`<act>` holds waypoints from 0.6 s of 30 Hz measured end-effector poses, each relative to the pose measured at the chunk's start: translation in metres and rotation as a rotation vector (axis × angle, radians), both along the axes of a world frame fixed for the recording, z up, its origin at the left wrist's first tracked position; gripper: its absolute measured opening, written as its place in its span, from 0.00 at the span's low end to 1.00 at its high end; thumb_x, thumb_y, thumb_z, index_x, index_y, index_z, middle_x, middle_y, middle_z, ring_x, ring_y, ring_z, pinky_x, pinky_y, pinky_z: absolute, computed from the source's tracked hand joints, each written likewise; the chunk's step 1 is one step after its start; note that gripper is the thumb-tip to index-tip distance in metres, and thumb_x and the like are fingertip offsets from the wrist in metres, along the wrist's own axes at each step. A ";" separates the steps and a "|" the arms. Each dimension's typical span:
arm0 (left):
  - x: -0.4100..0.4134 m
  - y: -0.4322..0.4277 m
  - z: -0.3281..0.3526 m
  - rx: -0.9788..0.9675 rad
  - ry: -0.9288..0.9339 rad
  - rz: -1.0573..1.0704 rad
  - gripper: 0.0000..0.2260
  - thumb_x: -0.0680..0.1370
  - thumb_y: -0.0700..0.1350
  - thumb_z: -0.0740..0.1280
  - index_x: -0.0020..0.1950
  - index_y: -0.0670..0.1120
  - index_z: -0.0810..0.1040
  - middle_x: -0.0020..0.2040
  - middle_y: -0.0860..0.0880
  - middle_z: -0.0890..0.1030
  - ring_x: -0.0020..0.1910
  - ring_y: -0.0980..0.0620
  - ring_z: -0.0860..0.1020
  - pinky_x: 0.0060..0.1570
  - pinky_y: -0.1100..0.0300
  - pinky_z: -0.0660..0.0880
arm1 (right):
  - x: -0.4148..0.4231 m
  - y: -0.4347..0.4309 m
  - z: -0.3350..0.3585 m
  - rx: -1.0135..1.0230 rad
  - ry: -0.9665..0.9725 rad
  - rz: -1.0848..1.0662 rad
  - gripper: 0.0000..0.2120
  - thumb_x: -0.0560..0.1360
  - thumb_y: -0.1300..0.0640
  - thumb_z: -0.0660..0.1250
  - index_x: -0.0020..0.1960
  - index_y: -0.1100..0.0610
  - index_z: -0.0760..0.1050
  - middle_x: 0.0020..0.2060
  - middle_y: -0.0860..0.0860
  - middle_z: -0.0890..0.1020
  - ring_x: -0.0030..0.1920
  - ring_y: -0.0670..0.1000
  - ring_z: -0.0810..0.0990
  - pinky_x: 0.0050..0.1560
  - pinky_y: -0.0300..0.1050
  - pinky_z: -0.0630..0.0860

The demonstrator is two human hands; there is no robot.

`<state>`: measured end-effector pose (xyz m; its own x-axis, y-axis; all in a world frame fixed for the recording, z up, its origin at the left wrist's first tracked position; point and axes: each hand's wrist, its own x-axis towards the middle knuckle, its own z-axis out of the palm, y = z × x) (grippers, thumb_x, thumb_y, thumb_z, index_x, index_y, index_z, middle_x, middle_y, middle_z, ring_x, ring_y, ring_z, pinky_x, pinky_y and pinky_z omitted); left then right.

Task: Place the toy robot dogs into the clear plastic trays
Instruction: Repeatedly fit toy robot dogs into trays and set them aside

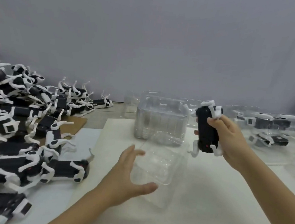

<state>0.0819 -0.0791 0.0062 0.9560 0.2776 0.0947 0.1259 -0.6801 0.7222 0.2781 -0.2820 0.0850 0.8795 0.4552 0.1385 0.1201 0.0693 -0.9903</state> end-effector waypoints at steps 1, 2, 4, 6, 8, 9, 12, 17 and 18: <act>-0.005 -0.004 -0.001 0.054 0.051 -0.007 0.37 0.56 0.76 0.64 0.64 0.73 0.59 0.74 0.68 0.45 0.70 0.60 0.63 0.64 0.61 0.64 | 0.001 -0.001 -0.002 -0.019 0.014 -0.027 0.06 0.80 0.58 0.62 0.50 0.53 0.78 0.49 0.59 0.84 0.47 0.61 0.85 0.46 0.67 0.79; -0.011 -0.011 -0.003 0.124 0.071 -0.013 0.37 0.57 0.76 0.64 0.65 0.75 0.58 0.73 0.69 0.44 0.66 0.60 0.67 0.61 0.63 0.66 | 0.002 -0.001 -0.005 -0.051 0.023 -0.039 0.05 0.80 0.58 0.63 0.50 0.54 0.78 0.49 0.61 0.83 0.47 0.63 0.84 0.47 0.70 0.78; -0.023 -0.029 -0.007 0.237 0.076 -0.038 0.42 0.57 0.75 0.62 0.67 0.81 0.47 0.70 0.70 0.36 0.54 0.59 0.72 0.50 0.66 0.68 | 0.001 0.000 -0.010 -0.128 0.011 -0.030 0.04 0.79 0.58 0.64 0.50 0.55 0.78 0.47 0.62 0.82 0.49 0.66 0.83 0.48 0.74 0.76; -0.030 -0.047 -0.006 0.235 0.100 -0.087 0.45 0.57 0.74 0.62 0.65 0.82 0.36 0.67 0.71 0.29 0.41 0.59 0.73 0.42 0.69 0.67 | -0.003 0.004 -0.015 -0.157 -0.001 -0.004 0.04 0.78 0.57 0.65 0.50 0.56 0.78 0.45 0.61 0.83 0.49 0.65 0.83 0.47 0.72 0.76; -0.032 -0.058 -0.006 0.137 0.100 -0.134 0.45 0.58 0.73 0.64 0.65 0.82 0.36 0.67 0.74 0.34 0.37 0.59 0.72 0.41 0.68 0.67 | -0.008 0.011 -0.018 -0.182 -0.031 0.019 0.04 0.78 0.58 0.64 0.51 0.56 0.77 0.44 0.59 0.82 0.47 0.63 0.83 0.45 0.65 0.79; -0.033 -0.059 -0.006 0.105 0.073 -0.146 0.44 0.59 0.72 0.65 0.66 0.82 0.39 0.68 0.74 0.40 0.36 0.58 0.73 0.40 0.68 0.68 | -0.009 0.014 -0.019 -0.211 -0.066 0.036 0.04 0.78 0.58 0.64 0.51 0.56 0.77 0.44 0.58 0.82 0.45 0.61 0.82 0.44 0.59 0.79; -0.024 -0.044 -0.006 0.138 -0.190 -0.135 0.39 0.60 0.68 0.69 0.68 0.78 0.55 0.64 0.72 0.54 0.43 0.61 0.76 0.42 0.71 0.70 | -0.012 0.021 -0.021 -0.256 -0.137 0.090 0.06 0.78 0.59 0.64 0.54 0.58 0.77 0.43 0.56 0.81 0.43 0.58 0.81 0.43 0.51 0.77; 0.020 0.005 -0.003 0.108 -0.121 -0.329 0.36 0.55 0.64 0.80 0.60 0.67 0.71 0.75 0.64 0.46 0.76 0.59 0.45 0.71 0.59 0.53 | -0.012 0.029 -0.016 -0.252 -0.147 0.172 0.10 0.80 0.60 0.61 0.59 0.62 0.75 0.47 0.63 0.81 0.49 0.63 0.81 0.52 0.59 0.77; 0.027 0.007 -0.004 0.162 -0.131 -0.322 0.31 0.56 0.62 0.81 0.55 0.61 0.74 0.76 0.63 0.49 0.77 0.59 0.44 0.73 0.57 0.52 | -0.013 0.032 -0.015 -0.254 -0.156 0.183 0.10 0.80 0.60 0.61 0.59 0.62 0.75 0.49 0.64 0.81 0.49 0.63 0.81 0.53 0.59 0.77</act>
